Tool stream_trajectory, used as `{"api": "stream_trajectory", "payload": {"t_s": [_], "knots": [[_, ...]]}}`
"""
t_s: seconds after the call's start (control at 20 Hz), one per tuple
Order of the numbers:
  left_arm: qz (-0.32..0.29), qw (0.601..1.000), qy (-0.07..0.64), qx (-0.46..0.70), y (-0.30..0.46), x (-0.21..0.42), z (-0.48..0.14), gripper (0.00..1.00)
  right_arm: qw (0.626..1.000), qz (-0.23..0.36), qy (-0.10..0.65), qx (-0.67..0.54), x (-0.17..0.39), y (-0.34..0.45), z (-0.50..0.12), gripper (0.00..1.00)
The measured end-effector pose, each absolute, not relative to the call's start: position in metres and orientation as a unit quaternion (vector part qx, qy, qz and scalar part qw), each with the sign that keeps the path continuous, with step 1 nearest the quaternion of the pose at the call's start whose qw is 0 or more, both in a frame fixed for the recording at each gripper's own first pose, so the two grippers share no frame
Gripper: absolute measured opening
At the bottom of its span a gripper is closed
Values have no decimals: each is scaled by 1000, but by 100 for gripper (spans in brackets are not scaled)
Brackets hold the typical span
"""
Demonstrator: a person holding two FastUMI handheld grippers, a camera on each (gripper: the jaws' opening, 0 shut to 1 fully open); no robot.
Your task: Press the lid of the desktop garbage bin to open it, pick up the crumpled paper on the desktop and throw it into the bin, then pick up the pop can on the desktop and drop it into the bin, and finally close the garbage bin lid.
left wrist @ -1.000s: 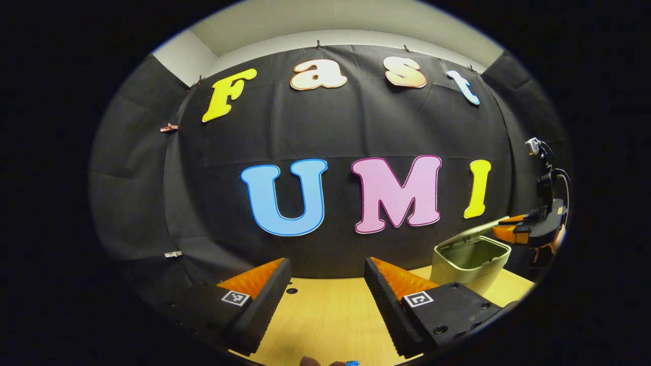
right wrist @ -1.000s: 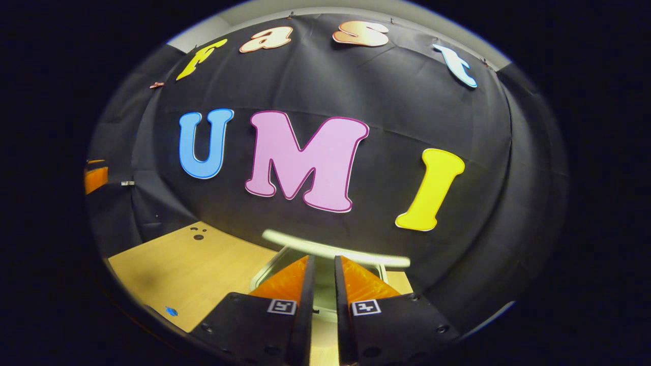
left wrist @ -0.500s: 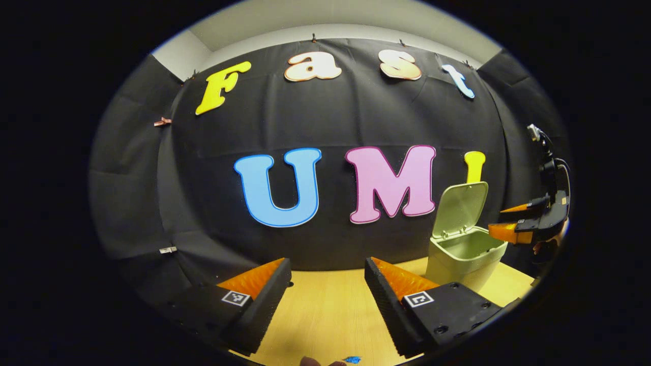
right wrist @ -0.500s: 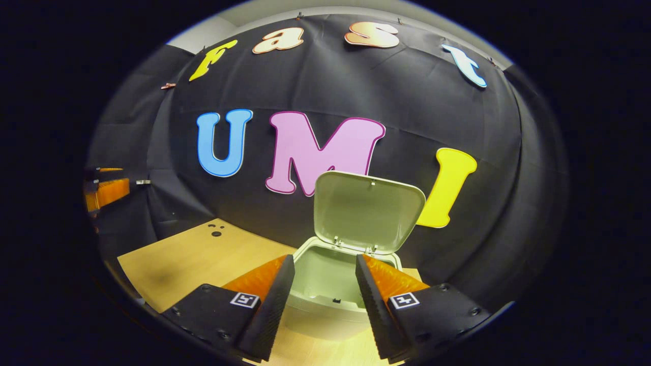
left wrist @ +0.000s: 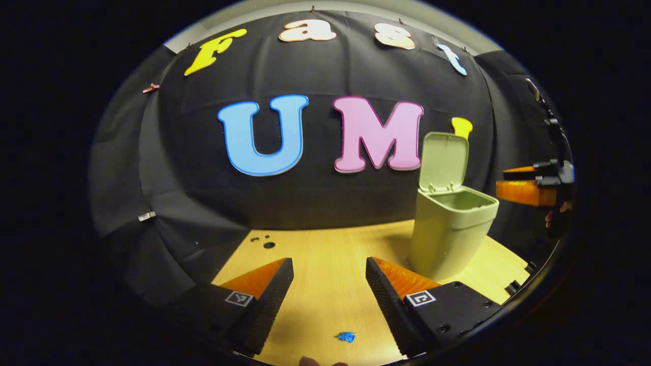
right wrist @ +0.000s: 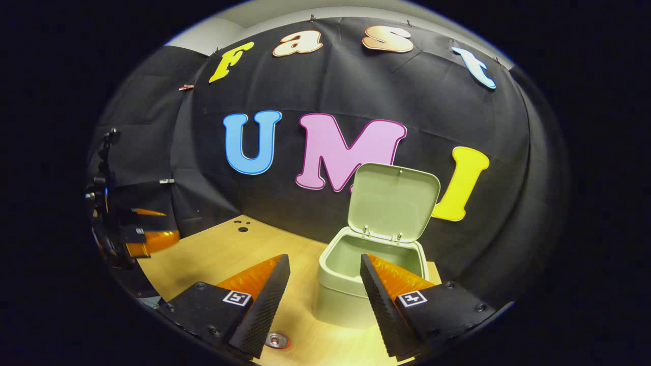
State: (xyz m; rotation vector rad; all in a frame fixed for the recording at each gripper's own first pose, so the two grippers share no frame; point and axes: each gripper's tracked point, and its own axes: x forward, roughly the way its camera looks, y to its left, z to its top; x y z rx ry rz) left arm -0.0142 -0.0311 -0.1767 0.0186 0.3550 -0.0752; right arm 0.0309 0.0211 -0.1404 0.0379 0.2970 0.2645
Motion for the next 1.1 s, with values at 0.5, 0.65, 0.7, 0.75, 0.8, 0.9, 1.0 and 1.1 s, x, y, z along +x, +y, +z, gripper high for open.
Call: {"api": "stream_trajectory", "payload": {"t_s": [0.5, 0.65, 0.7, 0.75, 0.8, 0.9, 1.0, 1.1], "knots": [[-93, 954, 282, 35, -48, -40, -306, 93, 975, 120, 181, 40, -19, 30, -147, 89], [-107, 944, 311, 30, -58, -51, -344, 93, 975, 108, 190, 39, -31, 21, -148, 89], [-109, 940, 323, 34, -59, -53, -355, 93, 975, 104, 193, 40, -35, 18, -148, 89], [-112, 936, 332, 34, -59, -56, -364, 93, 975, 99, 196, 41, -39, 15, -148, 89], [-115, 933, 339, 32, -61, -58, -371, 94, 974, 95, 199, 43, -42, 12, -148, 89], [-113, 929, 352, 31, -61, -59, -388, 93, 974, 87, 202, 43, -48, 8, -146, 88], [-109, 924, 364, 29, -59, -58, -402, 93, 975, 81, 204, 40, -54, 3, -145, 88], [-109, 921, 374, 25, -59, -55, -412, 90, 974, 76, 209, 37, -63, 0, -145, 88]]}}
